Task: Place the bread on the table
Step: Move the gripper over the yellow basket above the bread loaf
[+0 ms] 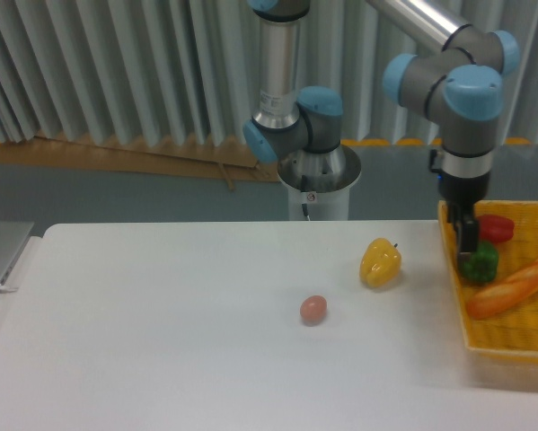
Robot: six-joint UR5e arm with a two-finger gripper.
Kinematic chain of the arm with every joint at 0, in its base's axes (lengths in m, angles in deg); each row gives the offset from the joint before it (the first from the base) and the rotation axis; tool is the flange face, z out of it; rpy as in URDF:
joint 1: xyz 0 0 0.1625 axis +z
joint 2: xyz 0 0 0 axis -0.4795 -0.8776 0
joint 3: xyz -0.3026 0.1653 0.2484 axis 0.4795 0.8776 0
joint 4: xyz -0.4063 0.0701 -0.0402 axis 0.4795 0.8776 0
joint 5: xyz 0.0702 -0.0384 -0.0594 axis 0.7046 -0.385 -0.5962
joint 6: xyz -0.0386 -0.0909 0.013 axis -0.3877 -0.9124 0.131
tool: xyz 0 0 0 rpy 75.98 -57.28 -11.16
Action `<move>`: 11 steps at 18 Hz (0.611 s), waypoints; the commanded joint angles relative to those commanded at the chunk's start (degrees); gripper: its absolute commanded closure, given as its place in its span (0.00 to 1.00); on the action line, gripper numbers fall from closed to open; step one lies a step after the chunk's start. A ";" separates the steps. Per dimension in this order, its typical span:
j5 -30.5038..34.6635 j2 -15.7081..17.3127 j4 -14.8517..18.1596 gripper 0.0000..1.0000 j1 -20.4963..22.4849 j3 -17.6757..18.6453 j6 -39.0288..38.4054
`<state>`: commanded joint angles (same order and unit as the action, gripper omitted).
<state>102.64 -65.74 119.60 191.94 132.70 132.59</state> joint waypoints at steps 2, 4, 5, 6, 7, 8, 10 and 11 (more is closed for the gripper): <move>0.17 -0.88 -0.71 0.00 2.02 0.09 2.55; 1.57 -2.10 -1.06 0.00 3.43 0.52 2.74; 1.76 -2.29 -1.32 0.00 4.48 0.61 2.82; 1.58 -2.64 -1.50 0.00 5.36 0.62 3.17; 1.41 -3.16 -1.76 0.00 6.15 0.44 4.31; 1.41 -3.43 -2.11 0.00 6.51 0.35 5.54; 1.14 -4.48 -2.64 0.00 6.95 -0.17 6.08; 0.53 -5.01 -3.43 0.00 7.04 -0.52 6.08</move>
<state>103.17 -70.75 116.17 198.98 132.18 138.67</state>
